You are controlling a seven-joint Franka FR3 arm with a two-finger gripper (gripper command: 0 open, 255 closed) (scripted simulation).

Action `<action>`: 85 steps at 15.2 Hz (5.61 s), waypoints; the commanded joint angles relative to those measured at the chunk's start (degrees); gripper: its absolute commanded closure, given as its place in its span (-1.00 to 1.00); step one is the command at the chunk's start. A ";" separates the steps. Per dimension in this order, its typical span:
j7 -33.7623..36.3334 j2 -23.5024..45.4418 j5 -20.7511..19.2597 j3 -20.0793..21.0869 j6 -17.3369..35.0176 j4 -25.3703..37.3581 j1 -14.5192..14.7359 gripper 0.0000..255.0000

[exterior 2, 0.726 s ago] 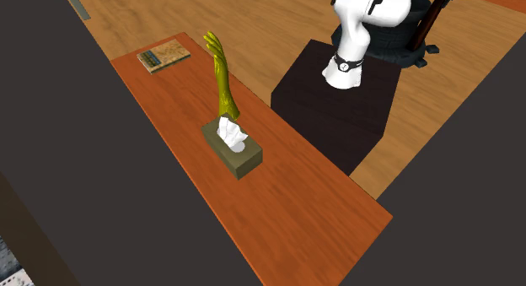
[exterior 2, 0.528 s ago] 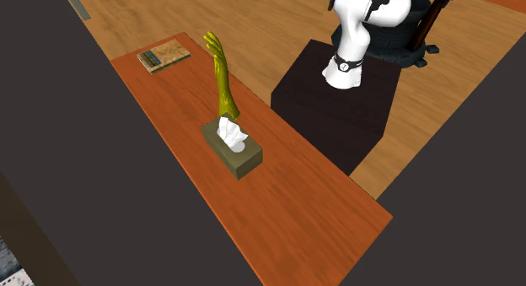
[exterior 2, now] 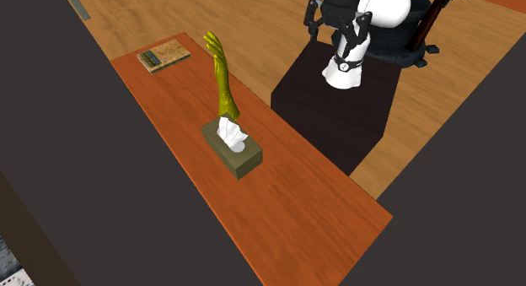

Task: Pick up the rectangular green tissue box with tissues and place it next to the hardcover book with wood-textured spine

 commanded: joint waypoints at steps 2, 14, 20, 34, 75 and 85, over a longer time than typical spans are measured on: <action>3.02 4.88 1.60 -0.65 7.02 0.29 -1.16 -1.00; 11.57 26.36 10.75 -3.81 30.30 7.25 -3.78 -1.00; 13.09 37.35 18.38 -5.50 38.74 13.75 -4.93 -1.00; 11.29 44.60 22.74 -4.33 44.03 16.30 -5.48 -1.00; 20.78 35.46 13.66 -5.67 25.24 26.87 -5.55 1.00; 22.87 34.36 12.14 -5.82 18.01 33.19 -5.69 1.00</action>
